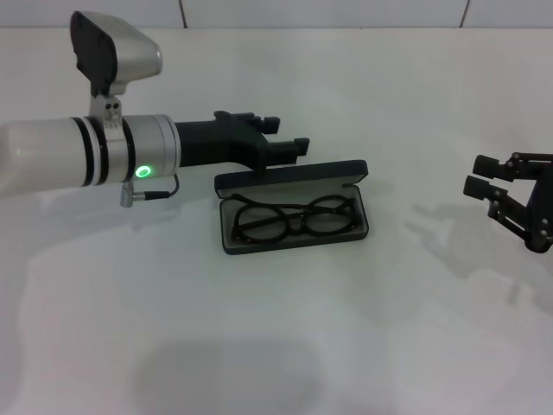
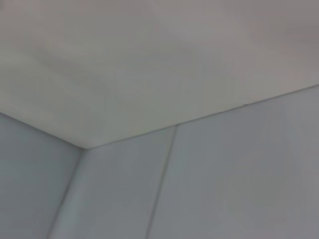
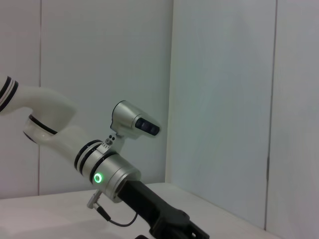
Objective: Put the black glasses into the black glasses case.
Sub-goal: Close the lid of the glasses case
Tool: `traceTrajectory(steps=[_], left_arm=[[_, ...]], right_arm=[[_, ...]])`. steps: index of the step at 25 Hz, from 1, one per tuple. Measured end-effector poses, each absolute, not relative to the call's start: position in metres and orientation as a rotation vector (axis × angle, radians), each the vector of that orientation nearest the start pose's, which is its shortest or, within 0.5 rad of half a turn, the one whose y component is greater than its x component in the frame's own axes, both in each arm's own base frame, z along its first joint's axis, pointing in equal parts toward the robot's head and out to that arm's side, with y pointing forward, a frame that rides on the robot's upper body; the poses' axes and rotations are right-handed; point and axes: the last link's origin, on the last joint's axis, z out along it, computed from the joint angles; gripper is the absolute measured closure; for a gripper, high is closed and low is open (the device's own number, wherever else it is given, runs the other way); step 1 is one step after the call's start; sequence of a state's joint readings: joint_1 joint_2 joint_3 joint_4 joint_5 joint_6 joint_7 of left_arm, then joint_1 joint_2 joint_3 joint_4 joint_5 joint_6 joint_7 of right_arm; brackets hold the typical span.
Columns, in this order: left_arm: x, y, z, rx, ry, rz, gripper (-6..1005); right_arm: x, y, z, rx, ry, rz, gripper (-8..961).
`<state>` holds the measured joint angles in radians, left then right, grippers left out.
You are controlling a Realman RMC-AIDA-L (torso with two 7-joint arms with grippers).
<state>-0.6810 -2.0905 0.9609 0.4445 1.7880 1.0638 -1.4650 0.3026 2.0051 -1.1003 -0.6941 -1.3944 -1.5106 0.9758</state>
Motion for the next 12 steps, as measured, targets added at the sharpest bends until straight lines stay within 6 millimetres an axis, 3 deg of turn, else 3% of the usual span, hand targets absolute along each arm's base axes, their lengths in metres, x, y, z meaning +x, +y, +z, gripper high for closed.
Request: traceTrajectory(steps=[12], left_arm=[[-0.242, 0.356, -0.068, -2.707, -0.627, -0.581, 368]], right_arm=[[0.268, 0.308, 0.015, -2.519, 0.132, 0.844, 717]])
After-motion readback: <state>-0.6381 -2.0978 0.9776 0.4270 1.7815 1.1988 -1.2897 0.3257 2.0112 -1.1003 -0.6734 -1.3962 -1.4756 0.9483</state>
